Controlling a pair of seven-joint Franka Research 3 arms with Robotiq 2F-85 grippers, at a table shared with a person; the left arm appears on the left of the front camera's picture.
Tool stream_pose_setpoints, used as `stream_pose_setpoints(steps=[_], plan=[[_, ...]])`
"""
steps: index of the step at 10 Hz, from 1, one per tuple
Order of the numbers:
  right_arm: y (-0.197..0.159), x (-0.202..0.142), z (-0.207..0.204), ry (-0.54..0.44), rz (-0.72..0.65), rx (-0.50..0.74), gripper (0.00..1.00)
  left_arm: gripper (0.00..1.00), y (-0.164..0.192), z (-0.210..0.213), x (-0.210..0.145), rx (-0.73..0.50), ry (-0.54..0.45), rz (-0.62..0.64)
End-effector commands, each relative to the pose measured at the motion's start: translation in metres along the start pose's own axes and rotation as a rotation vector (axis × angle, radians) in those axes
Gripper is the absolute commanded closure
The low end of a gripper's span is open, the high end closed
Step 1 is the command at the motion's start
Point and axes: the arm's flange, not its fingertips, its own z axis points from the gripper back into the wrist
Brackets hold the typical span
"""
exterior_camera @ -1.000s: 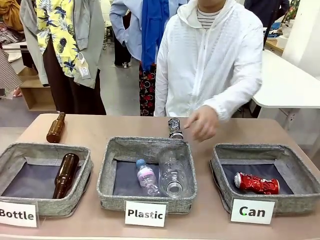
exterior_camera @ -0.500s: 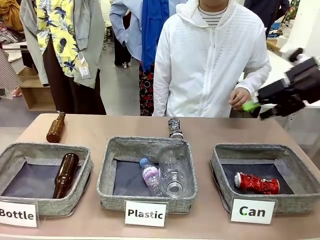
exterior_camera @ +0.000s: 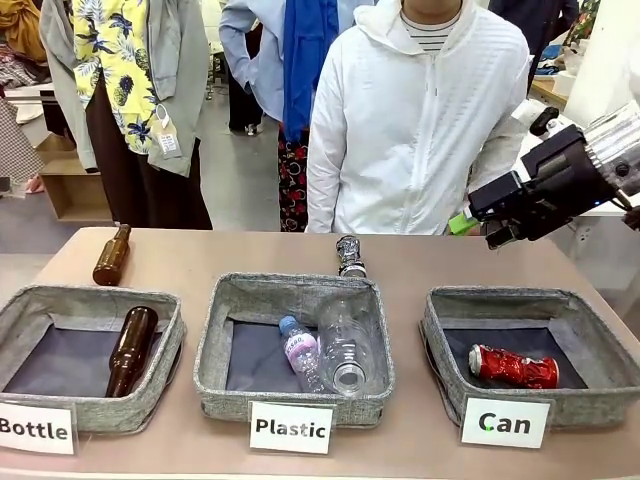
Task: Sort the can waste into the basket.
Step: Pick up the can waste from the table and place it in the right Fabric basket.
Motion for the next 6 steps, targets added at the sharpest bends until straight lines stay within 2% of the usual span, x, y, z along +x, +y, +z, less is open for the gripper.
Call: stream_pose_setpoints(steps=[1,2,3,4,6], plan=[[0.009,0.003,-0.014,-0.01,-0.223,-0.148,0.0,0.0,-0.003,0.002,0.0,-0.007,0.007,-0.003],[0.041,0.031,-0.045,0.014,-0.295,-0.317,0.0,0.0,-0.003,0.002,0.0,-0.007,0.007,-0.003],[0.056,0.06,-0.067,0.056,-0.367,-0.41,0.0,0.0,-0.003,0.002,0.0,-0.007,0.007,-0.003],[0.067,0.086,-0.087,0.055,-0.432,-0.493,0.0,0.0,-0.003,0.002,0.0,-0.007,0.007,-0.003],[0.078,0.127,-0.143,0.091,-0.422,-0.577,0.0,0.0,-0.003,0.002,0.0,-0.007,0.007,-0.003]])
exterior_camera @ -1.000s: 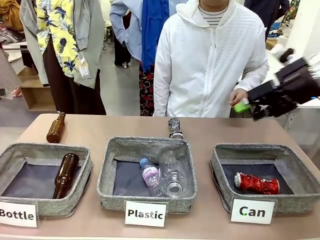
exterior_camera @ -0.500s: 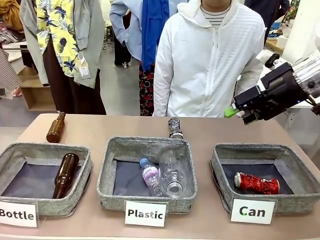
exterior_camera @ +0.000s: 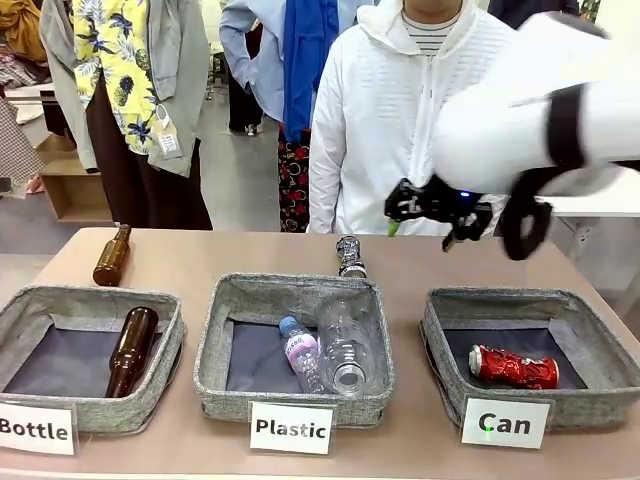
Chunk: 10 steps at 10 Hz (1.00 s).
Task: Sort the can waste into the basket.
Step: Pick up the can waste from the table and place it in the right Fabric basket.
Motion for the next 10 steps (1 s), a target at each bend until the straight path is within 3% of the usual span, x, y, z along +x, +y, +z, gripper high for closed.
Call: stream_pose_setpoints(steps=[1,5,8,10], plan=[[0.055,0.046,-0.014,0.095,0.042,-0.082,0.0,0.0,-0.003,0.002,0.0,-0.006,0.006,-0.004],[0.104,0.091,-0.062,0.099,0.07,-0.156,0.0,0.0,-0.003,0.002,0.0,-0.006,0.006,-0.004],[0.105,0.1,-0.112,0.088,0.055,-0.132,0.0,0.0,-0.003,0.002,0.0,-0.006,0.006,-0.004],[0.102,0.097,-0.136,0.072,0.125,-0.132,0.0,0.0,-0.003,0.002,0.0,-0.006,0.006,-0.004]])
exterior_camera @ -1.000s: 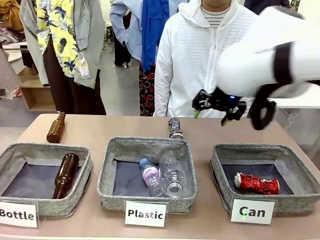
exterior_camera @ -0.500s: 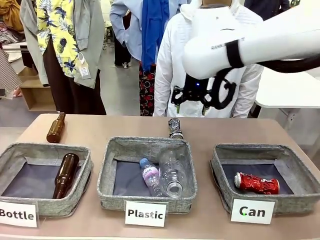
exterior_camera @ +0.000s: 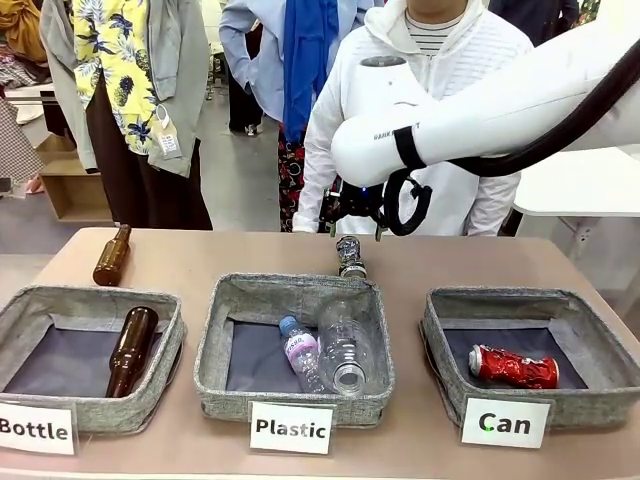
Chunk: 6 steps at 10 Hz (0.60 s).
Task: Sort the can waste into the basket.
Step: Pick up the can waste from the table and place it in the right Fabric basket.
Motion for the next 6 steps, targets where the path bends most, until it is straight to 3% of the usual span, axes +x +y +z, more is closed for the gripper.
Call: stream_pose_setpoints(steps=[1,6], plan=[[0.0,0.002,-0.016,-0.052,0.055,-0.021,0.0,0.0,-0.003,0.002,0.0,-0.007,0.007,-0.003],[-0.003,-0.003,-0.075,-0.173,0.182,-0.043,0.0,0.0,-0.003,0.002,0.0,-0.007,0.007,-0.003]])
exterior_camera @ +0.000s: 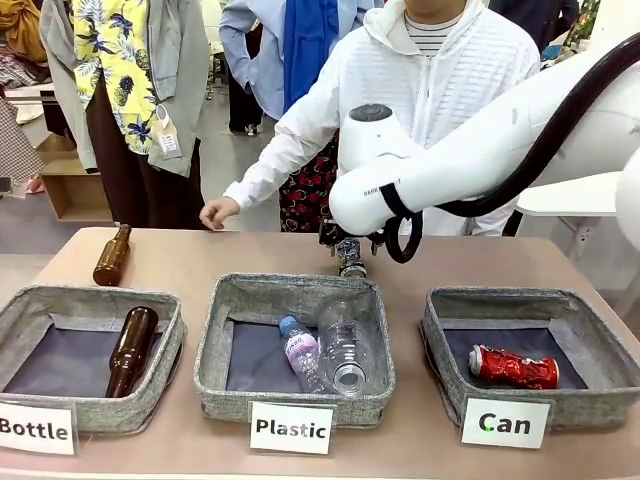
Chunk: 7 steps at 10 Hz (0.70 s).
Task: Sort the can waste into the basket.
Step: Pick up the can waste from the table and place it in the right Fabric basket.
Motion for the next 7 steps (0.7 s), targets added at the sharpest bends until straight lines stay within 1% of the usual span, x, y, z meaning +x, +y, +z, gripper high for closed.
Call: stream_pose_setpoints(steps=[1,5,6,7], plan=[[-0.005,-0.006,-0.009,-0.055,0.036,-0.011,0.0,0.0,-0.003,0.002,0.0,-0.007,0.007,-0.003],[-0.007,-0.006,-0.02,-0.041,0.049,-0.013,0.0,0.0,-0.003,0.002,0.0,-0.007,0.007,-0.003],[-0.006,-0.006,-0.019,-0.036,0.052,-0.012,0.6,0.0,-0.003,0.002,0.0,-0.007,0.007,-0.003],[-0.007,-0.007,-0.018,-0.03,0.056,-0.012,0.6,0.0,-0.003,0.002,0.0,-0.007,0.007,-0.003]])
